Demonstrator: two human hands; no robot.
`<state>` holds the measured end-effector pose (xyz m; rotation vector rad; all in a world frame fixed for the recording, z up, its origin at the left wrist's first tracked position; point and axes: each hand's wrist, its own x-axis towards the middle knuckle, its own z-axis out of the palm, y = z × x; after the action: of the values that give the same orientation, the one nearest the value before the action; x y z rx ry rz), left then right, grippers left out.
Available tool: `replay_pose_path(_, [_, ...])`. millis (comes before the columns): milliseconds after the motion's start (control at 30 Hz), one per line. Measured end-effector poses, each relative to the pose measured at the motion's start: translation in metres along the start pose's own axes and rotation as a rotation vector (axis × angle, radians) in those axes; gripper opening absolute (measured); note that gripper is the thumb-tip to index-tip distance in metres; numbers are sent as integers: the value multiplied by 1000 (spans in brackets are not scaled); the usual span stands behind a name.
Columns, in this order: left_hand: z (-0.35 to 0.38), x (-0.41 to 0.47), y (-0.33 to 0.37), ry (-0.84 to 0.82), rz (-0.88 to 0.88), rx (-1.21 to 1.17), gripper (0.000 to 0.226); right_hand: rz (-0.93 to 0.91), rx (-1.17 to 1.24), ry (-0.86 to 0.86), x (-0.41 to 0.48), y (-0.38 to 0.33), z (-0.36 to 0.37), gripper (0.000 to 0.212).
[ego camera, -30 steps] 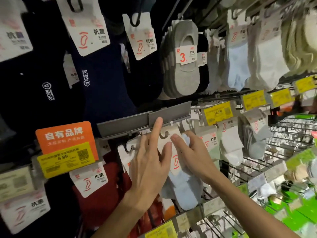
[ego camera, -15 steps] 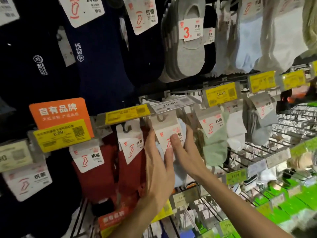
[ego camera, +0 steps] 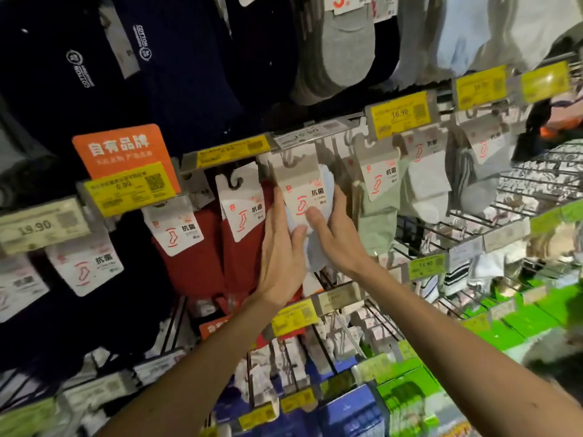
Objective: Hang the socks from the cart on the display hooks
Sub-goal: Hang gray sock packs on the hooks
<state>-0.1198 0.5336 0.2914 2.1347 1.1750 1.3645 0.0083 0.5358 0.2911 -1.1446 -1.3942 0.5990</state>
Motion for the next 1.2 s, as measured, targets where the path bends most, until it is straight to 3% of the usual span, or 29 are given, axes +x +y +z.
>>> replay_pose_path(133, [-18, -28, 10, 45, 33, 10, 47, 12, -76, -10, -53, 5, -13, 60])
replay_pose_path(233, [-32, -35, 23, 9, 133, 128, 5, 44, -167, 100, -108, 16, -28, 41])
replay_pose_path(333, [-32, -43, 43, -299, 115, 120, 35, 166, -290, 243, -180, 42, -42, 18])
replay_pose_path(433, [-12, -61, 50, -642, 224, 234, 44, 436, -375, 230, -269, 76, -43, 22])
replay_pose_path(633, [79, -162, 32, -1263, 521, 344, 26, 1017, -504, 176, -440, 109, -29, 30])
replay_pose_path(833, [201, -307, -15, -1686, 438, 329, 11, 1377, -436, 298, -554, 129, -53, 24])
replay_pose_path(1033, [299, -420, -34, -1810, 112, 311, 19, 1667, -334, 406, -651, 182, -110, 24])
replay_pose_path(1200, [373, -477, -36, -1765, 195, 313, 34, 1773, -298, 526, -693, 234, -162, 52])
